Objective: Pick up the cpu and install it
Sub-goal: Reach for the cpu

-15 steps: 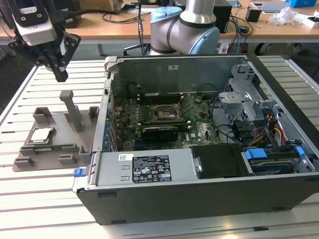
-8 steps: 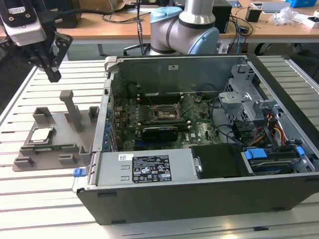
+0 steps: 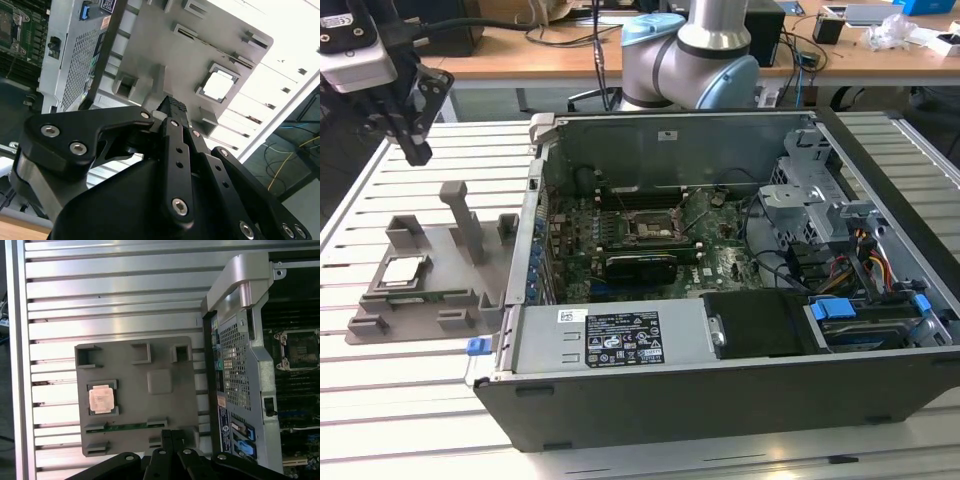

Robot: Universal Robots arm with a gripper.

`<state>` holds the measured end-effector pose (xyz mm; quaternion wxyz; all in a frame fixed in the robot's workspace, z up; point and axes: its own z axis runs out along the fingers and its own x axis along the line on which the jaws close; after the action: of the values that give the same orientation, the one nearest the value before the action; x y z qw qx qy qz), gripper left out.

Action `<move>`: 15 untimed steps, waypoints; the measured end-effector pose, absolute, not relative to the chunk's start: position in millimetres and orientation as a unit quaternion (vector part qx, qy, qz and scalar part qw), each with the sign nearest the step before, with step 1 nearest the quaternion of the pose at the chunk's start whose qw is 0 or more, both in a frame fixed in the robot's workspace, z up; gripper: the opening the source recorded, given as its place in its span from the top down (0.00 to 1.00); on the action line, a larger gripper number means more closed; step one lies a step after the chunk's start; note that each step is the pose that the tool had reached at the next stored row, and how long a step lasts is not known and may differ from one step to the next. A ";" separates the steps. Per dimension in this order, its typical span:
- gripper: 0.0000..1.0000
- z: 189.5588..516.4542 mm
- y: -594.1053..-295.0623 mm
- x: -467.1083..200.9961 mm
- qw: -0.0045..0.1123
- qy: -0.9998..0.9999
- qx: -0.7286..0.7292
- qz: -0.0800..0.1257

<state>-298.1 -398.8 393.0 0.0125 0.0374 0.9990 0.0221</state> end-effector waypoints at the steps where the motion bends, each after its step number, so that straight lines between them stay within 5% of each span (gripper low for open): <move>1: 0.89 393.0 -398.8 -299.4 0.012 0.999 0.037 0.022; 15: 0.89 392.6 -398.8 -324.6 0.013 0.999 0.037 0.022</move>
<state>-324.6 -398.8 392.6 0.0125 0.0374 0.9990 0.0221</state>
